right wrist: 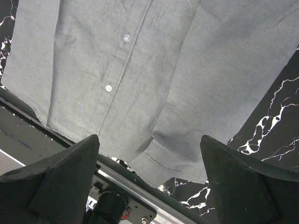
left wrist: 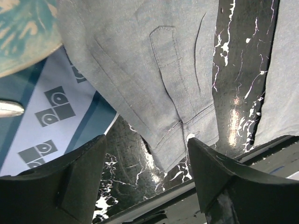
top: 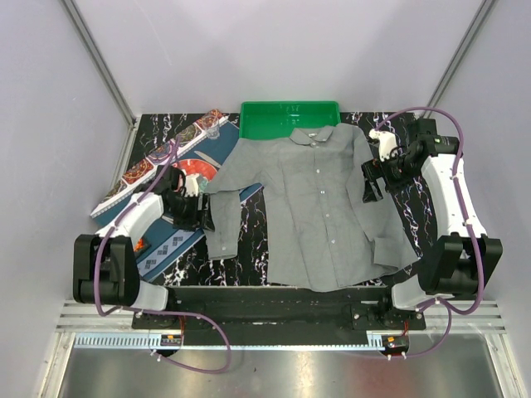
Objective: Pin the brooch onto the clothing
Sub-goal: Flatten out the crumpled clothing at the center of the board.
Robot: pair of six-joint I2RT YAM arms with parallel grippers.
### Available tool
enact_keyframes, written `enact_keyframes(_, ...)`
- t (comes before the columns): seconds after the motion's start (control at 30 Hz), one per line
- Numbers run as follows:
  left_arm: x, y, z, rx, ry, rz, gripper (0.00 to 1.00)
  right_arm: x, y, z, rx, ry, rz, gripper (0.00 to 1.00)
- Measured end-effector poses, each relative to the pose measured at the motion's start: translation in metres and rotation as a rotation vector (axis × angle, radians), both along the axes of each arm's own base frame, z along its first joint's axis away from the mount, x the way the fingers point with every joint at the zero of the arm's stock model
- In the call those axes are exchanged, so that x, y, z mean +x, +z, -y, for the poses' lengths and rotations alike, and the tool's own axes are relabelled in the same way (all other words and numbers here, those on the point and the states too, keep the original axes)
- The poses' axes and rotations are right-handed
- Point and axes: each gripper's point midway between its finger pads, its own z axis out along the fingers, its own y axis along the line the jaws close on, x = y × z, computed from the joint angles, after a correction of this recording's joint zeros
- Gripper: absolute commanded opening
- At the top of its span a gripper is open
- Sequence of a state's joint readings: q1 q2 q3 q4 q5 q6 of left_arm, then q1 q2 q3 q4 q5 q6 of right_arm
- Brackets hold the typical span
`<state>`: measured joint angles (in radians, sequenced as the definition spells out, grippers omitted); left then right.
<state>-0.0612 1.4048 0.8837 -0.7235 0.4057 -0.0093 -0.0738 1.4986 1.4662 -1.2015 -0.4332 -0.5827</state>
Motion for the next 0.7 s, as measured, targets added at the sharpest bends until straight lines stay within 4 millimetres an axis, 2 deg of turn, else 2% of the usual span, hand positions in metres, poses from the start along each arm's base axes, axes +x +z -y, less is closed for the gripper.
enact_keyframes(0.13, -0.001, -0.016, 0.006, -0.022, 0.037, -0.061, 0.66, 0.002, 0.001, 0.002, -0.014, 0.0, 0.008, 0.95)
enact_keyframes(0.2, -0.001, -0.025, 0.007, -0.024, 0.052, -0.098, 0.58, 0.003, 0.003, 0.004, -0.024, -0.002, 0.016, 0.95)
enact_keyframes(0.3, -0.002, -0.035, 0.008, -0.03, 0.067, -0.137, 0.38, 0.006, 0.007, 0.005, -0.027, -0.002, 0.028, 0.95)
enact_keyframes(0.33, -0.002, -0.037, 0.009, -0.034, 0.07, -0.145, 0.24, 0.007, 0.008, 0.005, -0.027, -0.002, 0.033, 0.95)
enact_keyframes(0.43, 0.001, -0.038, 0.011, -0.048, 0.075, -0.143, 0.0, 0.008, 0.008, 0.005, -0.028, -0.003, 0.033, 0.95)
enact_keyframes(0.53, 0.006, -0.034, 0.012, -0.053, 0.071, -0.126, 0.0, 0.009, 0.007, 0.006, -0.031, -0.003, 0.027, 0.95)
enact_keyframes(0.6, 0.016, -0.022, 0.006, -0.031, 0.066, -0.101, 0.0, 0.009, 0.005, 0.006, -0.032, -0.003, 0.024, 0.94)
enact_keyframes(0.63, 0.026, -0.012, -0.001, -0.008, 0.066, -0.07, 0.0, 0.01, 0.005, 0.006, -0.031, -0.004, 0.021, 0.92)
enact_keyframes(0.7, 0.061, 0.023, -0.022, 0.093, 0.025, 0.065, 0.0, 0.01, 0.003, 0.005, -0.028, -0.003, 0.015, 0.91)
